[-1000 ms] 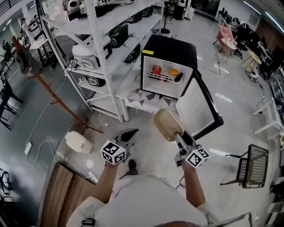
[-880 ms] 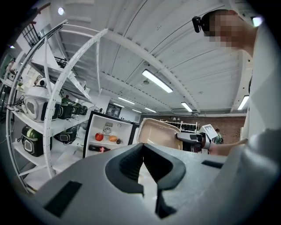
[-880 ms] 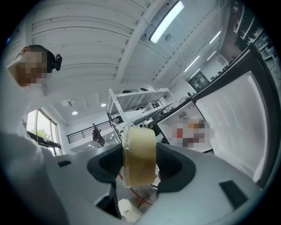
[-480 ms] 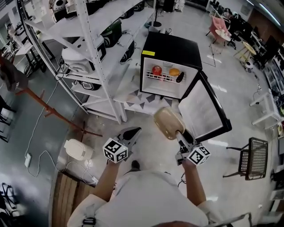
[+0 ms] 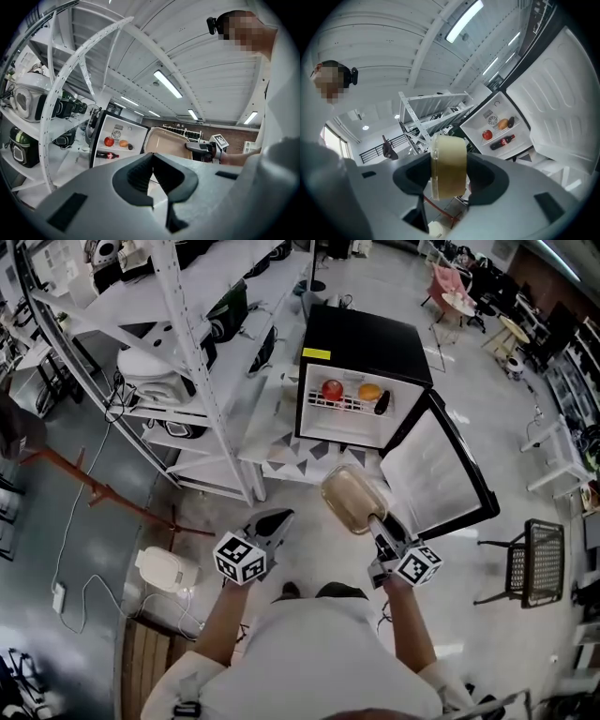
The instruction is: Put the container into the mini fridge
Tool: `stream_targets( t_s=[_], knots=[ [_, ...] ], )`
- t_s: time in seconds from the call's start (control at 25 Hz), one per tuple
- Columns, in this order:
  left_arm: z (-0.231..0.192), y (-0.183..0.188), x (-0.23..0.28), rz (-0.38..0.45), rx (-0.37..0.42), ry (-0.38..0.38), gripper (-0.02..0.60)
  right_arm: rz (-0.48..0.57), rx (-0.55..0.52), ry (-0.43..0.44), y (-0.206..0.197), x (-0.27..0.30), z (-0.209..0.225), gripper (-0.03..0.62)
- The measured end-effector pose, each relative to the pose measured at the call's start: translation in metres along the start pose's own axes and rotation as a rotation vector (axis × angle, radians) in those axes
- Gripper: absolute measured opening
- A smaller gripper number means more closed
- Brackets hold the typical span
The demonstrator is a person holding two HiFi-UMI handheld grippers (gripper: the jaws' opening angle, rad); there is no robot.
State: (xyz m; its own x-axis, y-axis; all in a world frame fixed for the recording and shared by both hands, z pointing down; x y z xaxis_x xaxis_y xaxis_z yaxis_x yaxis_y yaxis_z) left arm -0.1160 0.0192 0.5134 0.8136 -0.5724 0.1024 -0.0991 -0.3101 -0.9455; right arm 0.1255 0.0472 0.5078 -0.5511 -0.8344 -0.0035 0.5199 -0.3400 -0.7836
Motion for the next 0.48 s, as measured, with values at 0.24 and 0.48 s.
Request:
stream_targets(
  t_s=[0.24,0.48],
  knots=[
    [-0.009,0.001,0.007,0.003,-0.022,-0.015,0.005,-0.025,-0.019,-0.029,0.001,0.006,0.004,0.229],
    [-0.024,0.0,0.018,-0.014,-0.032,-0.008,0.005,-0.054,0.001,-0.043,-0.001,0.021,0.019,0.229]
  ],
)
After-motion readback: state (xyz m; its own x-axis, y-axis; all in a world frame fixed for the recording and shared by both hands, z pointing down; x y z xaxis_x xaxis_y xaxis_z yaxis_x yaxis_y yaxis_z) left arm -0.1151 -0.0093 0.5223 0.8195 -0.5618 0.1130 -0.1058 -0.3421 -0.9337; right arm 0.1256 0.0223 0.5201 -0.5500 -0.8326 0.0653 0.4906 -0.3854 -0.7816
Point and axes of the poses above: the fingertips, and each gripper's own axes: x forward along the fingers, z to its right, y out of its top, the point moved 3 cm from there along -x, backward along the fingers, and after that the axes turned 4 degrees about y, right-handed, at the moved point
